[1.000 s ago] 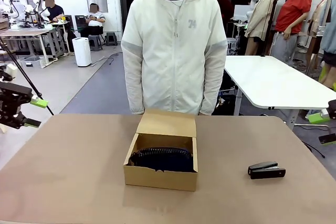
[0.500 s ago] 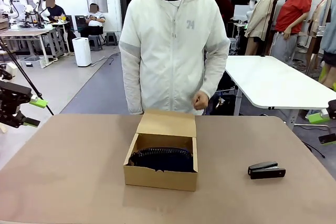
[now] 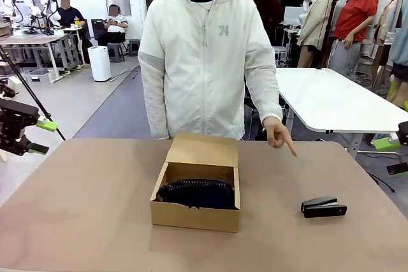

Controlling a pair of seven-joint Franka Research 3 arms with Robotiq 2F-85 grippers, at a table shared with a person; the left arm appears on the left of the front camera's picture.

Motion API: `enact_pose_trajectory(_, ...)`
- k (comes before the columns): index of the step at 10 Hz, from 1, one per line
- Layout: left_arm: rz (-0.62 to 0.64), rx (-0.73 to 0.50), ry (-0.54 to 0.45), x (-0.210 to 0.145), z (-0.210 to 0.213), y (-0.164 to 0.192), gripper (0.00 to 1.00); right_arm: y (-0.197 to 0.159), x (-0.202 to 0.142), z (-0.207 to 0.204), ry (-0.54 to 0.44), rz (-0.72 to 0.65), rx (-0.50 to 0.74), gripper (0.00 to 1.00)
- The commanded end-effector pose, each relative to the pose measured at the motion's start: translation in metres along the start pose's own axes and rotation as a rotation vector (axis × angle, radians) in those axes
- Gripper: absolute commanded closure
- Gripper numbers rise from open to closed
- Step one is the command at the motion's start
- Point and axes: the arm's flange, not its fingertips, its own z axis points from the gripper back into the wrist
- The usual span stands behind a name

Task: Pack the items into the box.
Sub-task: Pick up the item indicated by the person and place it inside the Mailer Box.

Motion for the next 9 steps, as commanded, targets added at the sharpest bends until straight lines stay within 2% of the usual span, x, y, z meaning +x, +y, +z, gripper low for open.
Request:
enact_pose_trajectory(1, -0.011, -0.007, 0.008, -0.003, 0.003, 0.002, 0.0, -0.001, -0.002, 0.001, 0.004, 0.019, -0.005, 0.0)
enact_pose_trajectory(7, -0.011, -0.007, 0.008, -0.003, 0.003, 0.002, 0.0, 0.0, 0.0, 0.0, 0.0, 0.0, 0.0, 0.0)
enact_pose_trajectory(9, -0.011, -0.007, 0.008, -0.003, 0.003, 0.002, 0.0, 0.025, 0.058, -0.063, 0.293, 0.008, -0.365, 0.0)
